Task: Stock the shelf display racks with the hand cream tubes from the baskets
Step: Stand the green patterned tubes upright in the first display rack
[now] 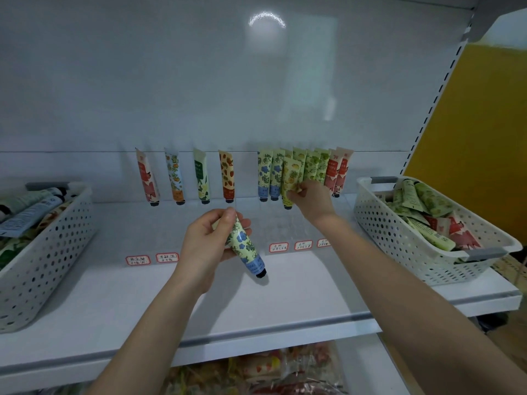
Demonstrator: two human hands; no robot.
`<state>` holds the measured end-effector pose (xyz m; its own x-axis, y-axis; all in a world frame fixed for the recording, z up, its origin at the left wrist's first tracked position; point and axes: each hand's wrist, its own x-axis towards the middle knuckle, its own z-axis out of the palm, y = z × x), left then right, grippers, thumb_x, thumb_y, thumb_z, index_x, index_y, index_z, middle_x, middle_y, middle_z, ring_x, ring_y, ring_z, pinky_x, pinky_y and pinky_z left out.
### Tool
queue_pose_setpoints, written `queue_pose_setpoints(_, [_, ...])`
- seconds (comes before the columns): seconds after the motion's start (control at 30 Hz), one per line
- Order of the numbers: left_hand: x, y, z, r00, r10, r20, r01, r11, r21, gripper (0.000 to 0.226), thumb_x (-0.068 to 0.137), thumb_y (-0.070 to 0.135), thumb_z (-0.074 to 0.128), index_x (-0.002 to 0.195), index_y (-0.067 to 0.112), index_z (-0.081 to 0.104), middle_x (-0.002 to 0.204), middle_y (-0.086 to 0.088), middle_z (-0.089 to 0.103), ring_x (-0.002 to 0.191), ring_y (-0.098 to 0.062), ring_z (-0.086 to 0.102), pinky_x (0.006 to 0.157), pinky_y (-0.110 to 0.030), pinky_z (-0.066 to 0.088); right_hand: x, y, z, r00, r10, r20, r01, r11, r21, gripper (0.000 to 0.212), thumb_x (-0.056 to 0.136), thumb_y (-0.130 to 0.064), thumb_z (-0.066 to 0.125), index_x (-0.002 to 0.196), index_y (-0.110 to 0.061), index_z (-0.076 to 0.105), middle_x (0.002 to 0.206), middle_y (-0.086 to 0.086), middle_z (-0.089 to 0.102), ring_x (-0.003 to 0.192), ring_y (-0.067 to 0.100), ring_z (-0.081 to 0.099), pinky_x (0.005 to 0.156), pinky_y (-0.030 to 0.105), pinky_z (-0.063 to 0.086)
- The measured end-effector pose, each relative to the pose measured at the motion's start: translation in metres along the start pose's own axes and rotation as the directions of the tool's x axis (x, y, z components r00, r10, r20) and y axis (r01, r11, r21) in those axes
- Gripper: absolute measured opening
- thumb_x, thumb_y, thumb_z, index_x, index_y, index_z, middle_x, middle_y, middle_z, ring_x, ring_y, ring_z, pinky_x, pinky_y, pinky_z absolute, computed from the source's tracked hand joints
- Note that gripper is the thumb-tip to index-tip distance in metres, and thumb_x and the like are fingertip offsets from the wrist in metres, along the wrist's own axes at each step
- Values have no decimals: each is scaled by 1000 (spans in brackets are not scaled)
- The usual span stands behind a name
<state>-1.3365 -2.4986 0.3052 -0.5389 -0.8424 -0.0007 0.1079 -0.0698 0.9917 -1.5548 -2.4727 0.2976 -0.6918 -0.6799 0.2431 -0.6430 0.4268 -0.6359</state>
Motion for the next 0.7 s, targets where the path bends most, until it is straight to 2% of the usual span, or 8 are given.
queue_pose_setpoints(0.1, [-1,3,-1,1000,18,-19,-18,1000,16,20,94,24,50,84,13,63,80,5,73,76,-10,70,73,-37,56,-7,1,-7,999,14,-33,-10,994,105,18,88,-19,63,81,-5,56,65,-1,53,59,13,47,43,11,31])
queue_pose_setpoints(0.2, [-2,6,-1,998,43,-37,-43,999,-8,18,92,24,53,82,14,65,76,5,73,79,-14,71,76,-37,56,-17,1,-16,994,63,-92,-48,987,153,30,88,-22,63,101,5,60,87,16,67,79,27,60,60,29,44])
queue_pose_setpoints(0.23, [-4,8,0,998,50,-38,-51,998,-23,17,92,24,55,83,14,65,77,4,74,79,-14,71,76,-37,56,-23,0,-19,991,70,-114,-46,979,200,30,90,-20,61,106,6,59,91,18,67,83,27,61,69,36,48])
queue_pose_setpoints(0.3, [-7,12,0,998,58,-36,-60,996,-60,16,90,24,57,83,13,66,79,1,74,80,-16,71,75,-37,57,-38,-2,-26,988,30,-151,16,957,290,20,91,-13,56,100,5,63,89,21,68,74,16,65,78,42,53])
queue_pose_setpoints(0.37, [-10,17,2,998,62,-25,-64,993,-101,14,87,24,60,82,12,67,79,-1,74,80,-17,71,73,-35,58,-58,-7,-34,994,-21,-103,59,922,383,15,92,-8,53,89,3,64,87,23,69,64,8,64,73,38,55])
queue_pose_setpoints(0.53, [-23,30,9,995,103,10,-100,982,-160,10,86,18,61,81,12,67,74,0,73,75,-12,71,70,-25,58,-113,-22,-44,974,-126,189,8,849,529,7,89,-14,60,85,-11,65,82,6,69,74,13,66,72,25,55])
queue_pose_setpoints(0.6, [-30,32,11,992,122,19,-116,976,-185,9,86,16,61,82,11,67,73,0,73,75,-11,71,67,-24,58,-130,-26,-44,960,-168,223,20,838,546,4,85,-14,65,89,-13,67,82,0,69,74,7,66,72,19,54])
queue_pose_setpoints(0.7, [-40,34,15,987,152,44,-140,971,-196,10,85,16,62,82,9,67,73,-1,73,76,-12,71,62,-24,57,-148,-31,-41,944,-225,243,54,829,557,15,79,-10,71,93,-12,67,83,-3,68,71,-2,64,72,15,52])
